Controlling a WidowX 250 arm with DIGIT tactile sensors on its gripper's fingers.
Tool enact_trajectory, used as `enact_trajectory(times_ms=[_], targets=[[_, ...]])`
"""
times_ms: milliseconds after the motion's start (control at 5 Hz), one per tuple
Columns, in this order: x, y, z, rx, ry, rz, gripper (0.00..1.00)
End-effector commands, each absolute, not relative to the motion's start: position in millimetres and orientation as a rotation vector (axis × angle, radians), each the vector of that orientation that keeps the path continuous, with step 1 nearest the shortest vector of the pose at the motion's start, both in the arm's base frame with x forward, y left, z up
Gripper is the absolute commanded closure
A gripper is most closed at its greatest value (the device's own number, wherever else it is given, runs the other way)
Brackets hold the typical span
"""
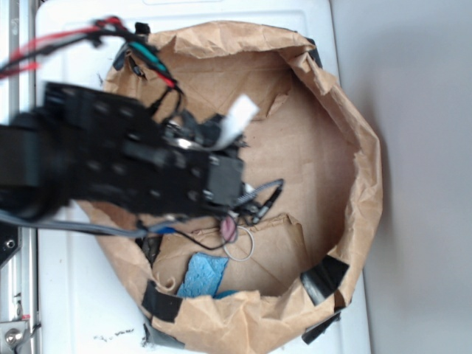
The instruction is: Grab the wood chip.
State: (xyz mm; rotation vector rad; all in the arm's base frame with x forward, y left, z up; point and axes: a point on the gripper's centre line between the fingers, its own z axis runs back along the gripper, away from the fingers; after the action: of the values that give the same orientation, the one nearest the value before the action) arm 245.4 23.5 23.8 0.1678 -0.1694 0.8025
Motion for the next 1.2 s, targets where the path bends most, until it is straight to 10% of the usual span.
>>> enact_trajectory(times_ms=[0,1000], targets=[[245,26,17,0.196,-0.129,0.82,0.0],[194,46,82,-0.032,-0.097,0.68,0.0]])
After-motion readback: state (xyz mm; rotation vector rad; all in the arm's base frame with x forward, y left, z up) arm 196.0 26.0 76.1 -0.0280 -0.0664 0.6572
